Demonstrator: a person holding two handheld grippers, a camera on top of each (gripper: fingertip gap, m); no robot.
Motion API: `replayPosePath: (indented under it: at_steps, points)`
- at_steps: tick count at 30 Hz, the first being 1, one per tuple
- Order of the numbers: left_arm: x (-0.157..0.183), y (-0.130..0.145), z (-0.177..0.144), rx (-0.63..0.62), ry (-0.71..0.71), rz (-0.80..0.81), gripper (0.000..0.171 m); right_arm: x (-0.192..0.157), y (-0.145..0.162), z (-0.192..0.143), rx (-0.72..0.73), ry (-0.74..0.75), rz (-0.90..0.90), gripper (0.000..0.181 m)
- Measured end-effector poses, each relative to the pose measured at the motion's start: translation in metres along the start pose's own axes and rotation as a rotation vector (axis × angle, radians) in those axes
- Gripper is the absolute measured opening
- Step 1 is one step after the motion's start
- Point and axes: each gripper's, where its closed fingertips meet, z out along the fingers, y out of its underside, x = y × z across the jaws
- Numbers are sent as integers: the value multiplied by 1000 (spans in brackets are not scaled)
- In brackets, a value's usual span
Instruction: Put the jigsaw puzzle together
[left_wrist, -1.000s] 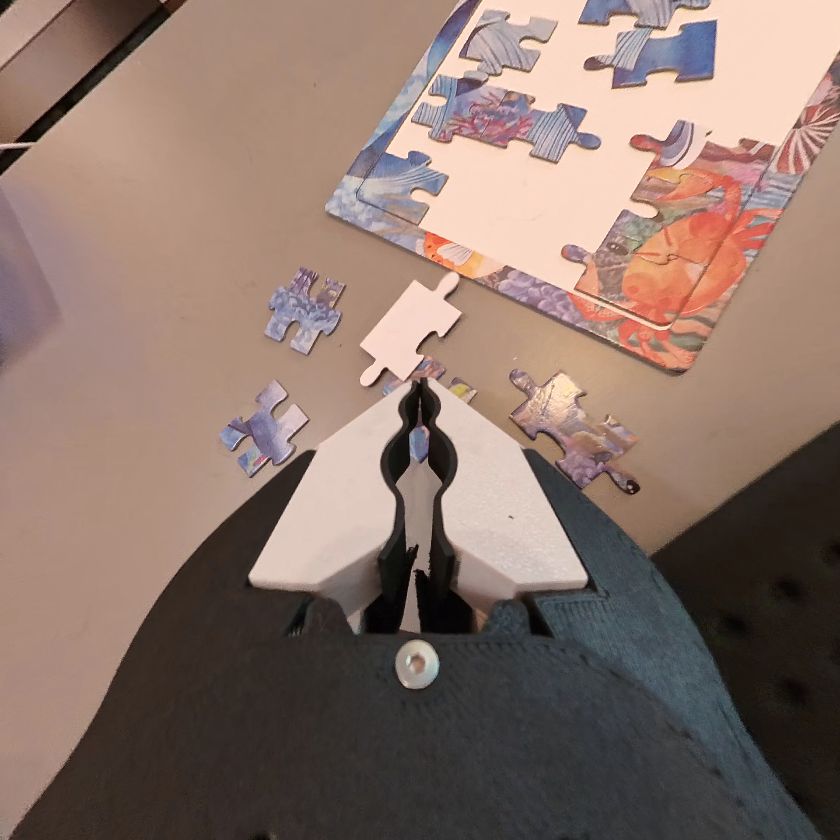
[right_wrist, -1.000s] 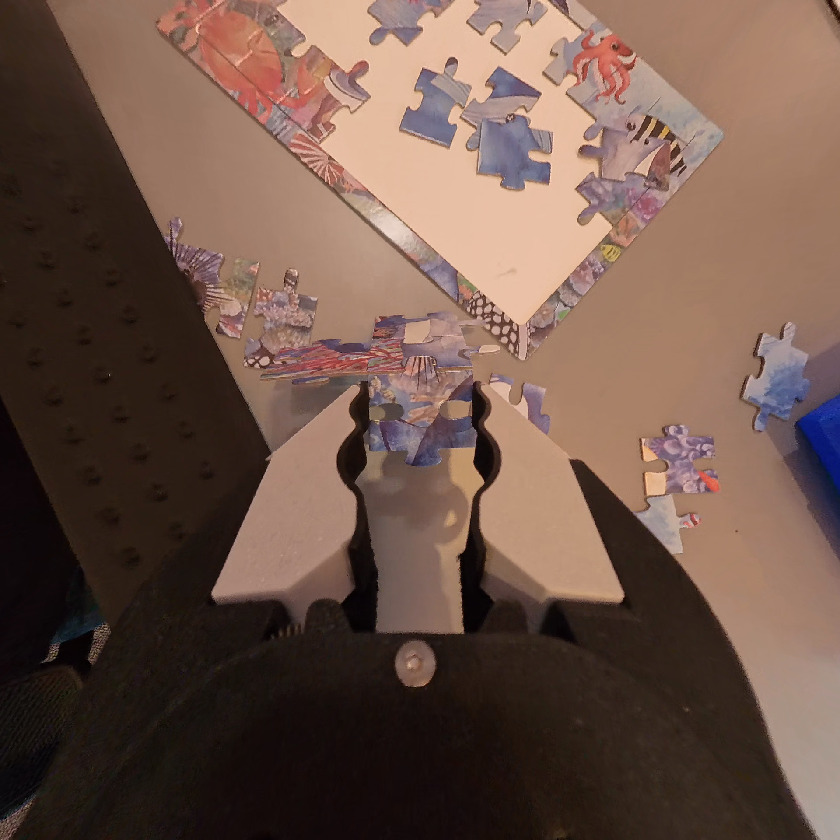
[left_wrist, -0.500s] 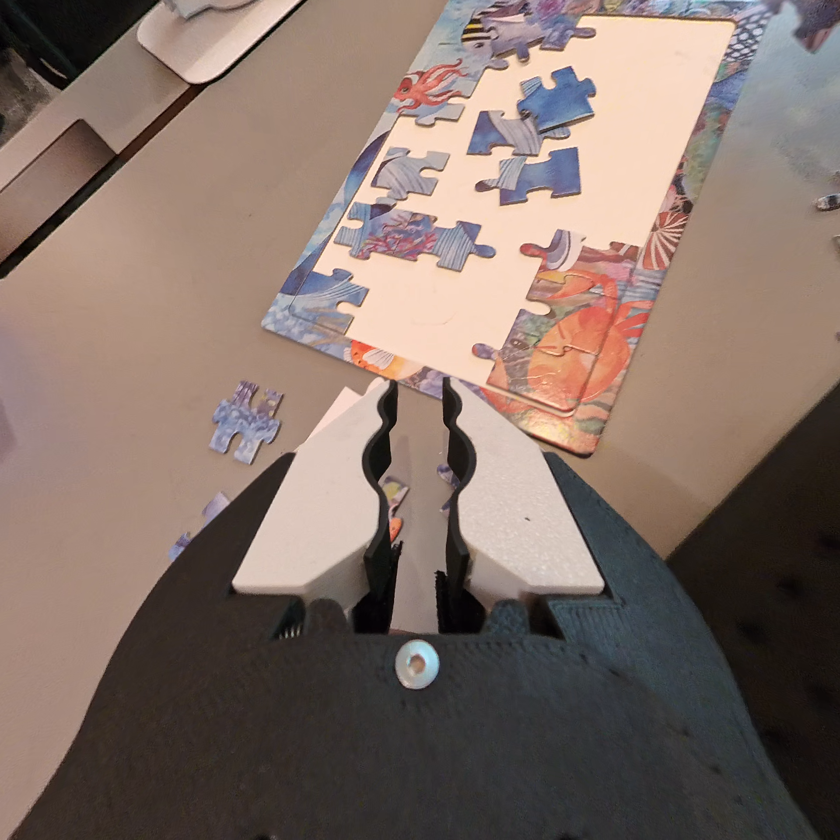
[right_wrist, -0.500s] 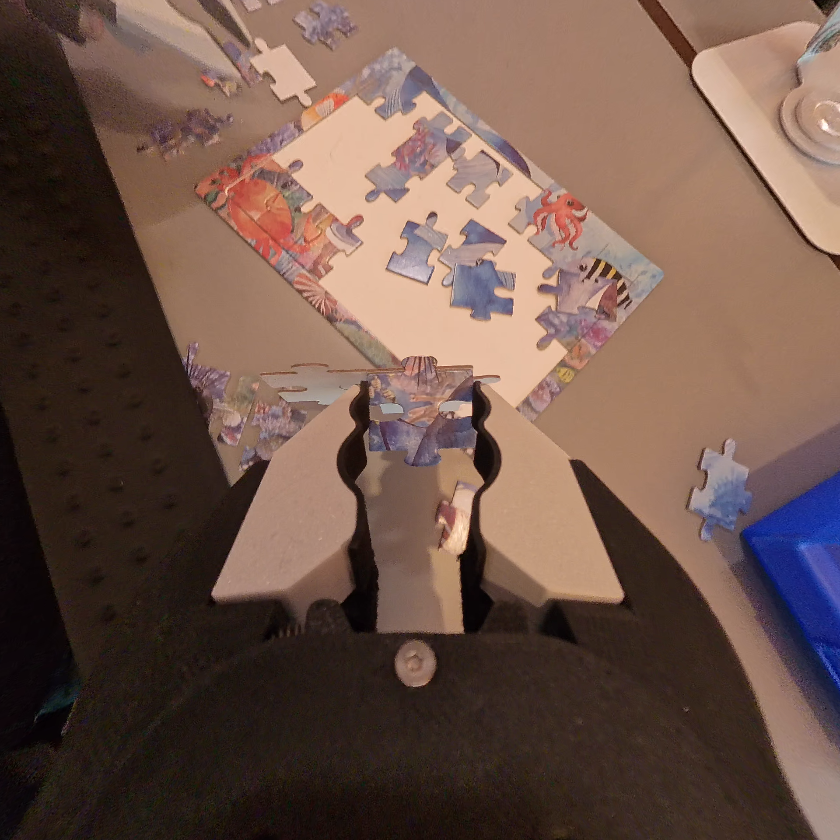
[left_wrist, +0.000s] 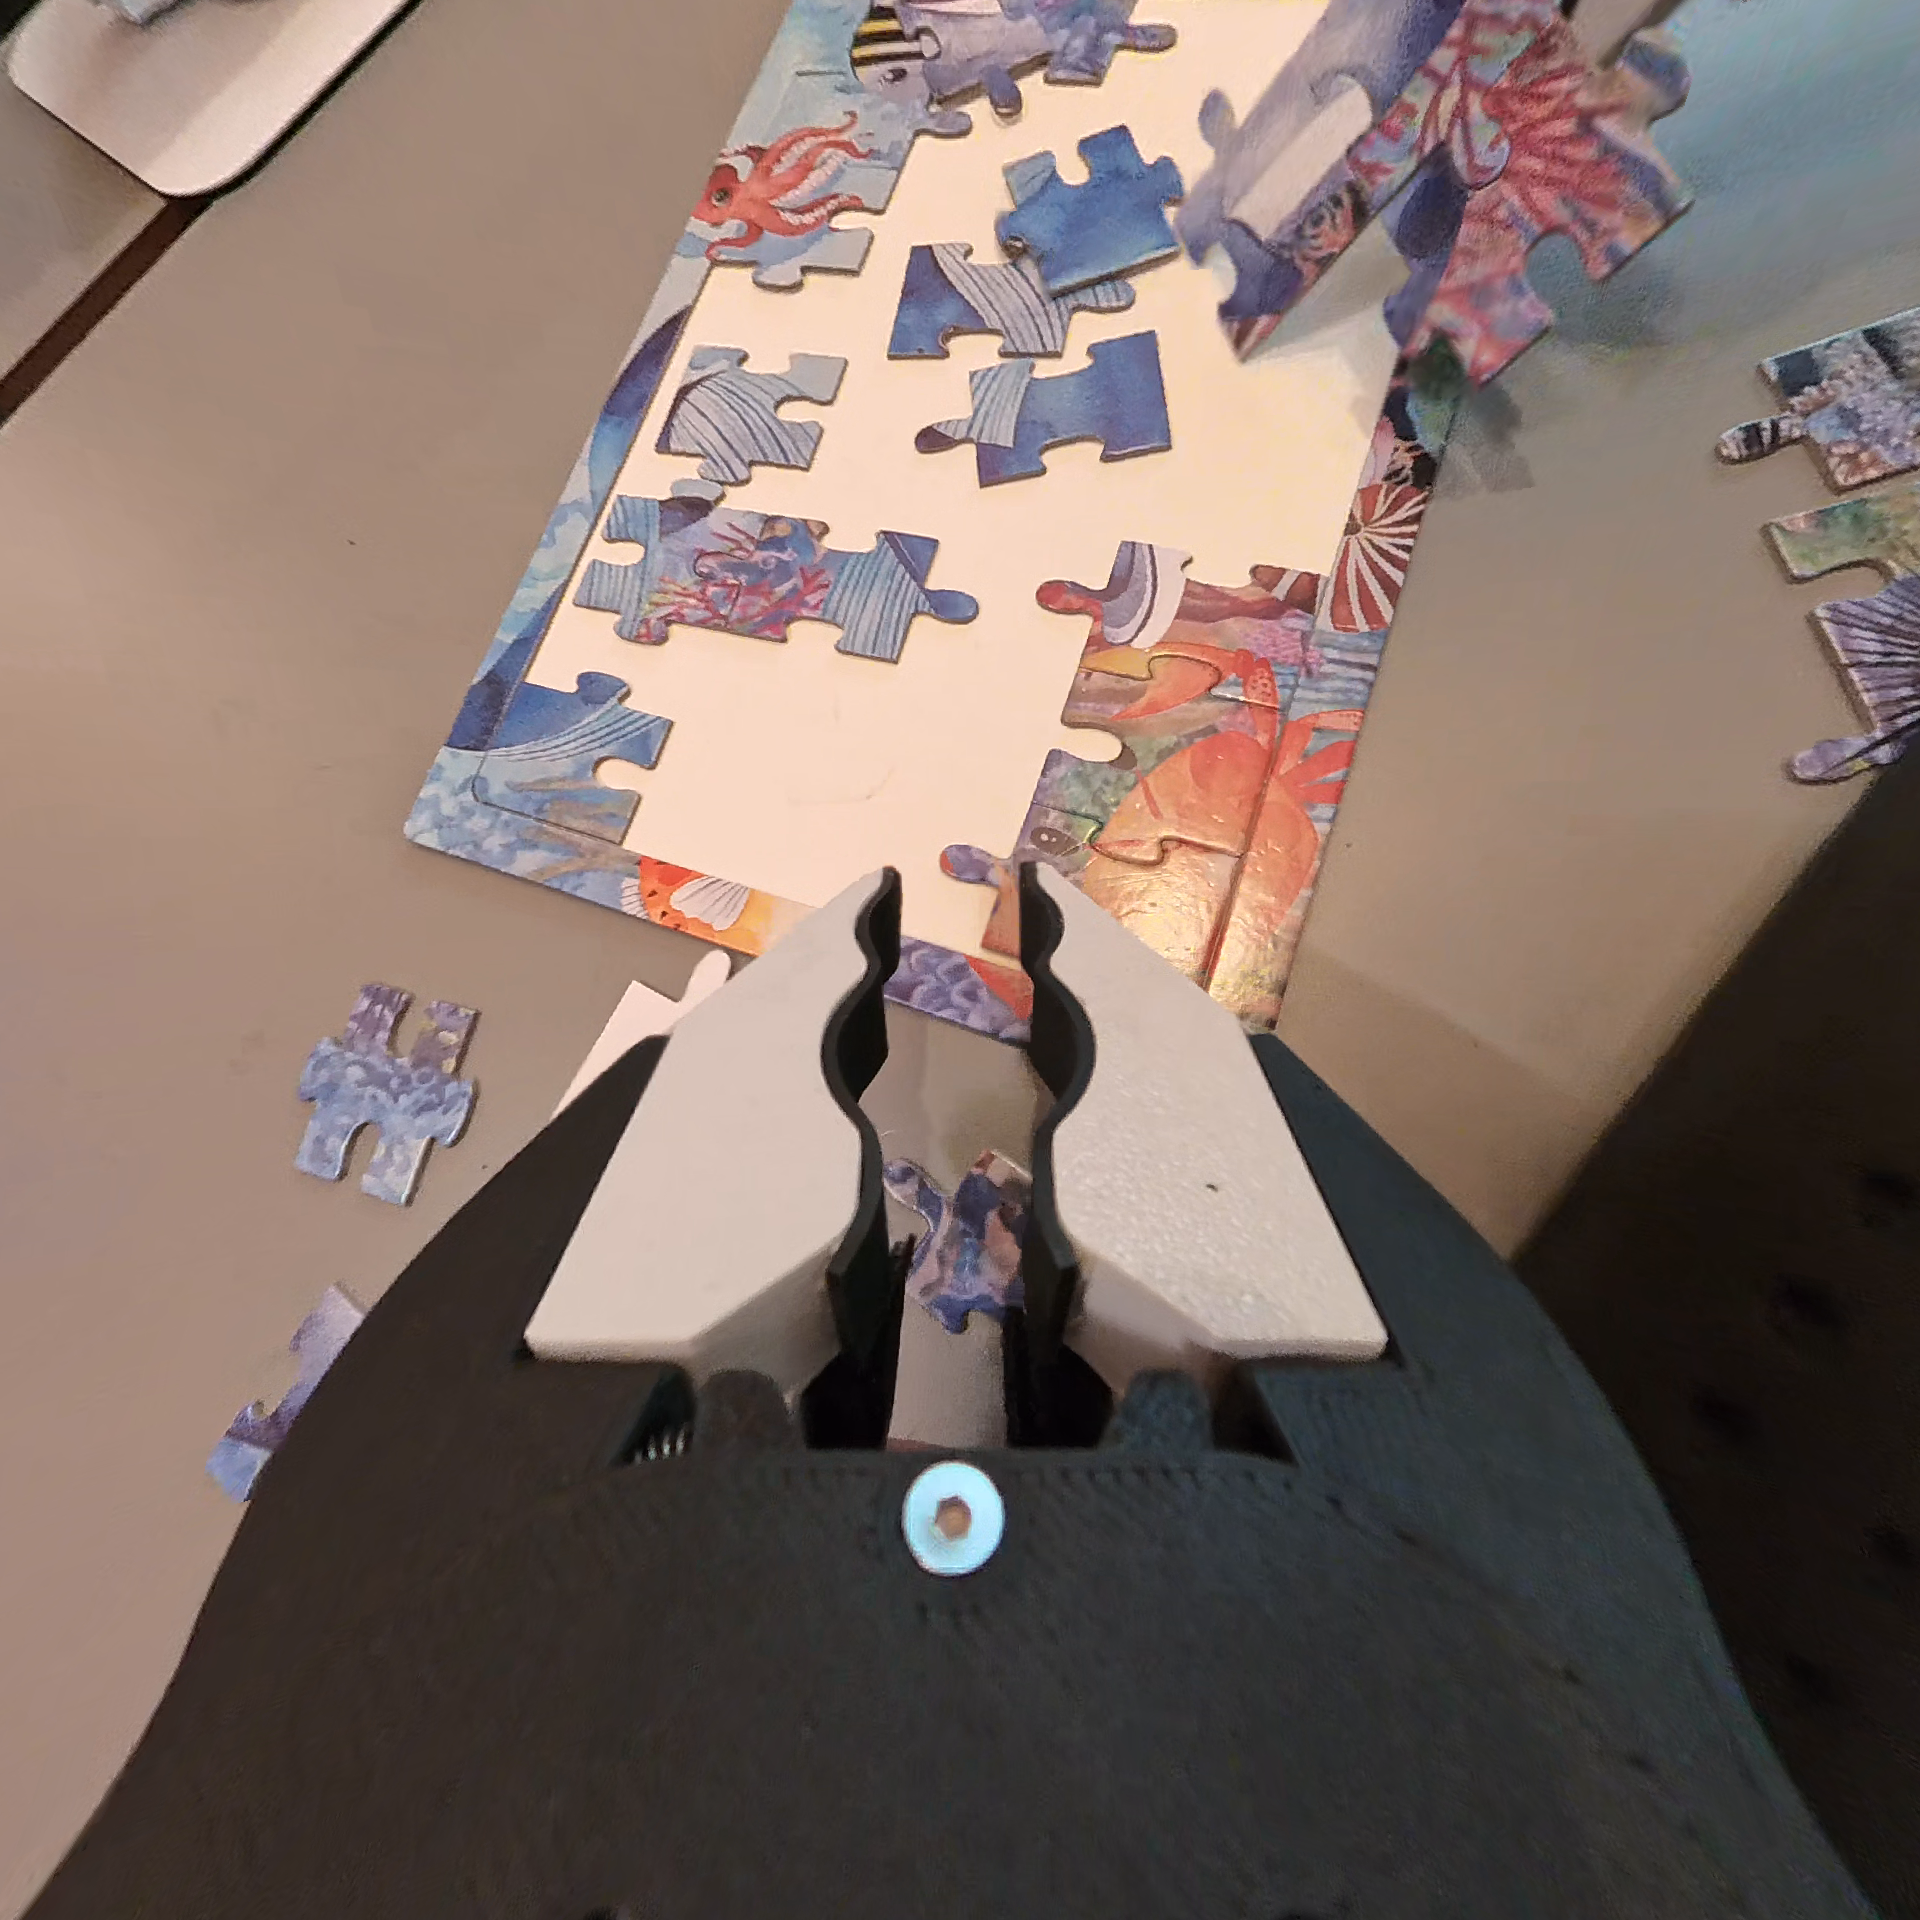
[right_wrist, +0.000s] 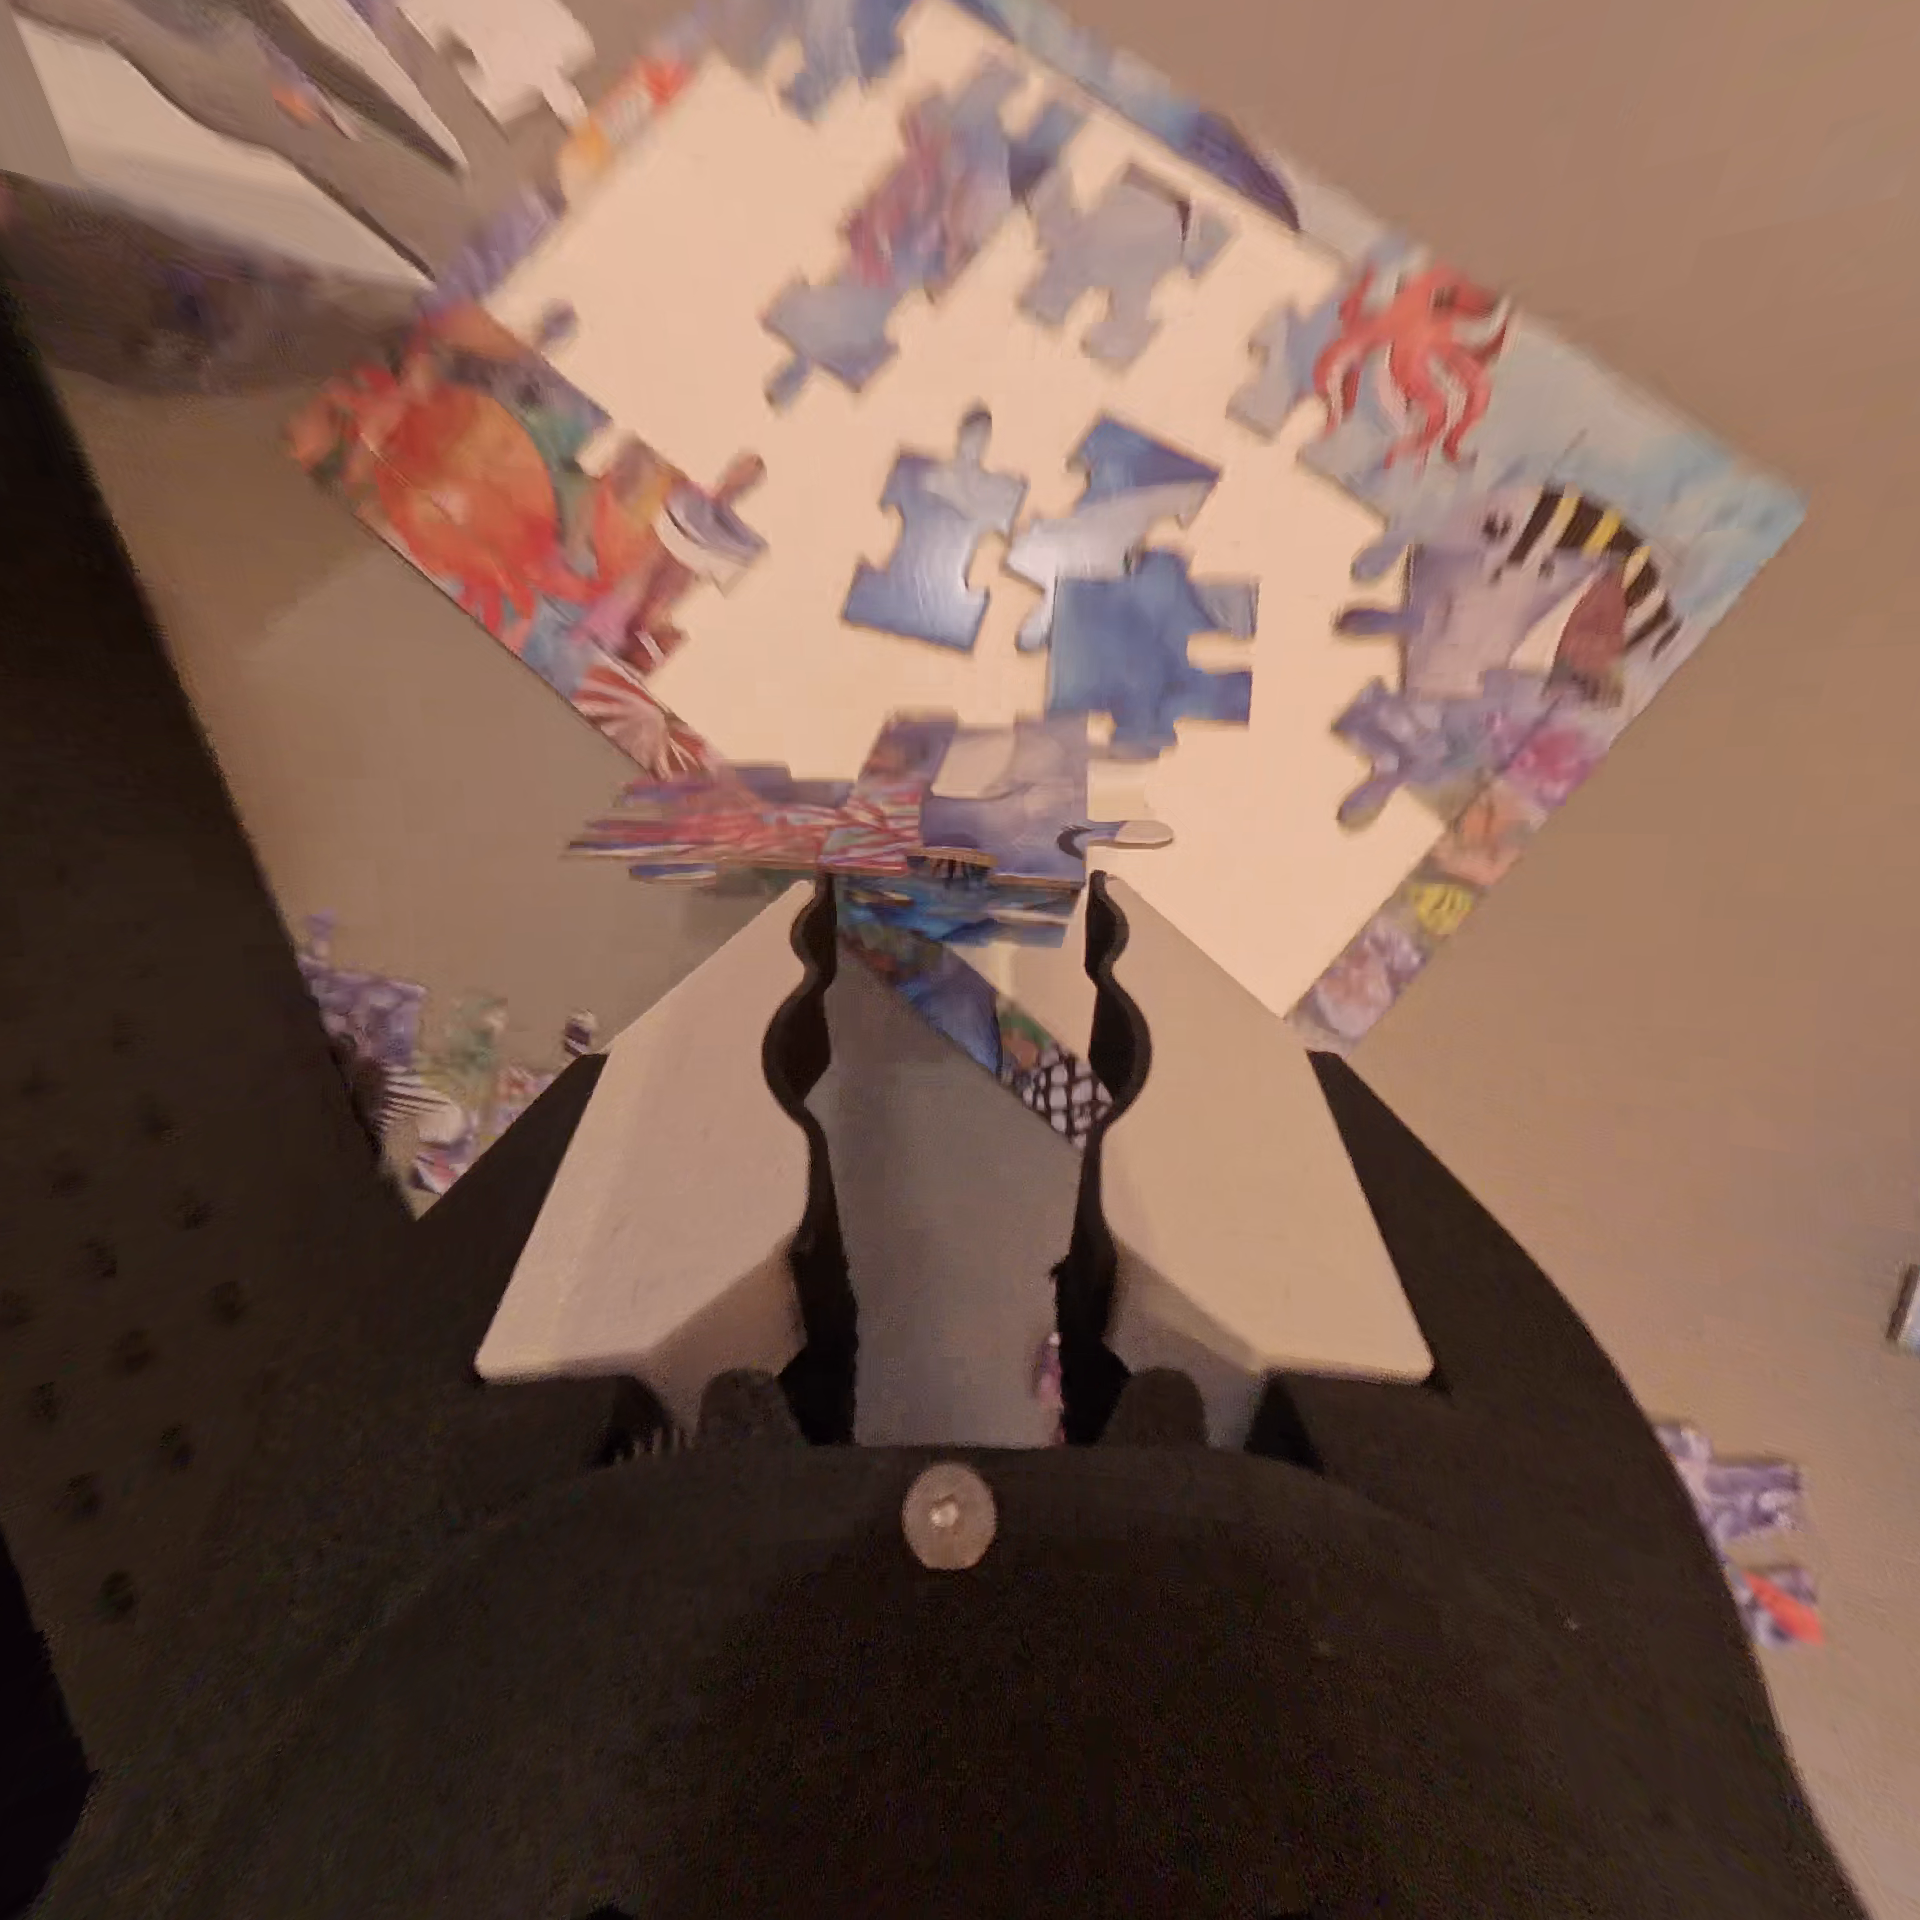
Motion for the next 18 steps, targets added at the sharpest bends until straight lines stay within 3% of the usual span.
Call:
replayPosePath:
  at_steps: [2,7,14,18]
  points:
    - [3,-1,4,-11,17,11,24,2,22,5,-60,20,26,64]
    - [18,-15,9,-6,67,65,27,2,40,-9,-81,6,61,59]
    - [74,-56,31,63,172,227,39,1,24,-7,-37,2,7,59]
    - [101,-66,55,62,97,428,52,3,15,5,-11,-28,20,63]
